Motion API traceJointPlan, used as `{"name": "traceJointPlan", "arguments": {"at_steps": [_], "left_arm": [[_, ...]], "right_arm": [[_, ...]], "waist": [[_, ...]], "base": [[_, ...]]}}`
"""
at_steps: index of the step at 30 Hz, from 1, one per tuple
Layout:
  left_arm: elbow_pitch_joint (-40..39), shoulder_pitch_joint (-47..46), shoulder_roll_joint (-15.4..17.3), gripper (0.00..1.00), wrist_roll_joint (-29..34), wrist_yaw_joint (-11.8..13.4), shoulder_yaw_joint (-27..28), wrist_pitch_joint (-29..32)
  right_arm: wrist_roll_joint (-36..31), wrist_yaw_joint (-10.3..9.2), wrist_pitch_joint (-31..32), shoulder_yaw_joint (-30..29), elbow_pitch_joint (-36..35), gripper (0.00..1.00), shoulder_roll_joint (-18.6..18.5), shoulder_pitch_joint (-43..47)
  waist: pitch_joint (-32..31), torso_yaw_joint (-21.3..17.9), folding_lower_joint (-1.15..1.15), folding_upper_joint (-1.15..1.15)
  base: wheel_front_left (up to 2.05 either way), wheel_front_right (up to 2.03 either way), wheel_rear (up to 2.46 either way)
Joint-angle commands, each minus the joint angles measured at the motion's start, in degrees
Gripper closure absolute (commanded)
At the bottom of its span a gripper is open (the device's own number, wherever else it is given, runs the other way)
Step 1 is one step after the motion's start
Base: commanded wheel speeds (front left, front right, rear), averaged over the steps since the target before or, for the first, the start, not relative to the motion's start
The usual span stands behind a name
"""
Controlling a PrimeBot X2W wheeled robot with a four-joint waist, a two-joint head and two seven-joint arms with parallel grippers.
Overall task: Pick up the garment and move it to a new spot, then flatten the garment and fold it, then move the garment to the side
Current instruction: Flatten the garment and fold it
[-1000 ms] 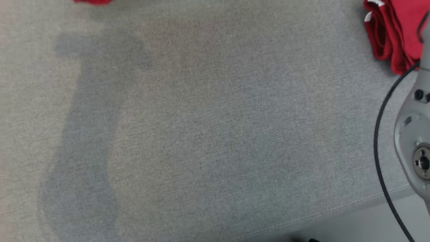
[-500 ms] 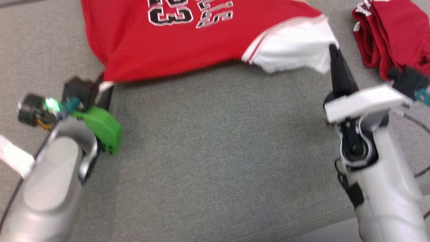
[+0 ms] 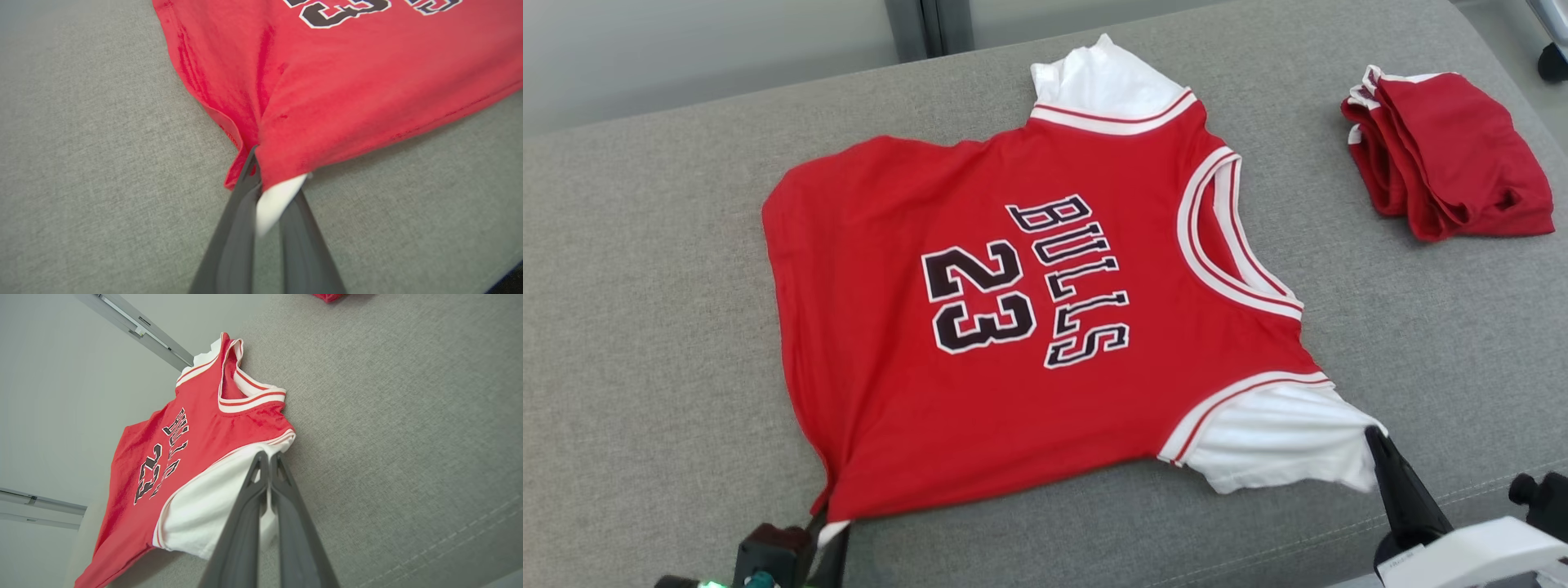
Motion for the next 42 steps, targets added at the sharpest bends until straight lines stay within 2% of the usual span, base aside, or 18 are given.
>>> {"name": "traceJointPlan", "arguments": {"at_steps": [1, 4, 8, 16, 21, 25, 31, 32, 33, 34, 35, 38, 42], "left_arm": [[-2.0, 2.3, 0.2, 1.0, -0.9, 1.0, 0.2, 0.7], [-6.7, 5.7, 0.9, 1.0, -1.7, 2.1, 0.0, 2.5], [-10.5, 5.8, 2.0, 1.0, -2.2, 2.0, -0.3, 5.8], [-12.7, -2.8, 5.4, 1.0, -3.7, -3.2, -2.2, 17.3], [-12.4, -9.4, 5.2, 1.0, -8.2, -5.6, -1.1, 24.2], [-11.9, -15.1, 5.5, 1.0, -12.1, -8.5, -1.1, 30.7], [-7.9, -22.5, 6.0, 1.0, -14.1, -10.9, -1.0, 36.7], [-7.2, -23.3, 5.9, 0.79, -14.3, -11.1, -1.0, 37.2], [-6.4, -24.2, 5.8, 0.44, -14.4, -11.3, -0.9, 37.4], [-5.8, -24.6, 5.8, 0.0, -14.4, -11.3, -0.9, 37.6], [-5.2, -24.8, 5.9, 0.0, -14.5, -11.5, -0.9, 37.6], [-5.6, -23.1, 6.0, 0.0, -14.7, -10.8, -0.1, 35.7], [-8.7, -17.4, 7.1, 0.0, -15.1, -7.7, 2.8, 31.2]], "right_arm": [[0.3, -0.01, 0.8, -0.9, -1.3, 1.0, -0.1, 1.9], [0.4, -0.01, 2.7, -2.6, -3.9, 1.0, 0.0, 4.8], [1.0, -0.01, 4.3, -4.3, -5.2, 1.0, 0.0, 3.2], [-3.5, -0.01, 10.4, -5.1, -1.6, 1.0, 0.0, -7.8], [-8.2, -0.01, 14.7, -5.1, 2.3, 1.0, 0.1, -16.8], [-12.1, -0.01, 17.9, -4.1, 6.3, 1.0, 0.0, -24.3], [-16.9, -0.01, 19.5, -2.8, 13.6, 1.0, -0.7, -32.6], [-17.5, -0.01, 19.3, -2.6, 14.6, 1.0, -0.8, -33.6], [-18.0, -0.01, 18.9, -2.1, 15.8, 0.98, -0.8, -34.6], [-18.5, -0.01, 18.4, -1.5, 16.5, 0.23, -1.1, -35.4], [-18.9, -0.01, 17.2, -1.5, 17.2, 0.0, -1.3, -36.2], [-19.7, -0.01, 14.3, -0.8, 17.8, 0.0, -1.8, -36.7], [-19.2, -0.01, 10.7, -1.2, 15.2, 0.0, -3.8, -33.5]], "waist": [[-0.3, 0.3, 0.0, 0.0], [-0.5, 0.4, 0.0, 0.0], [-0.7, 0.4, 0.0, 0.0], [1.4, 0.5, 0.0, 0.0], [3.3, 0.7, 0.0, 0.0], [5.0, 0.8, 0.0, 0.0], [6.4, 1.1, 0.0, 0.0], [6.4, 1.1, 0.0, 0.0], [6.5, 1.0, 0.0, 0.0], [6.5, 0.9, 0.0, 0.0], [6.5, 0.8, 0.0, 0.0], [6.1, 0.7, 0.0, 0.0], [5.3, 0.8, 0.0, 0.0]], "base": [[0.0, 0.0, 0.0], [0.0, 0.0, 0.0], [0.0, 0.0, 0.0], [0.0, 0.0, 0.0], [0.0, 0.0, 0.0], [0.0, 0.0, 0.0], [0.0, 0.0, 0.0], [0.0, 0.0, 0.0], [0.0, 0.0, 0.0], [0.0, 0.0, 0.0], [0.0, 0.0, 0.0], [0.0, 0.0, 0.0], [0.0, 0.0, 0.0]]}}
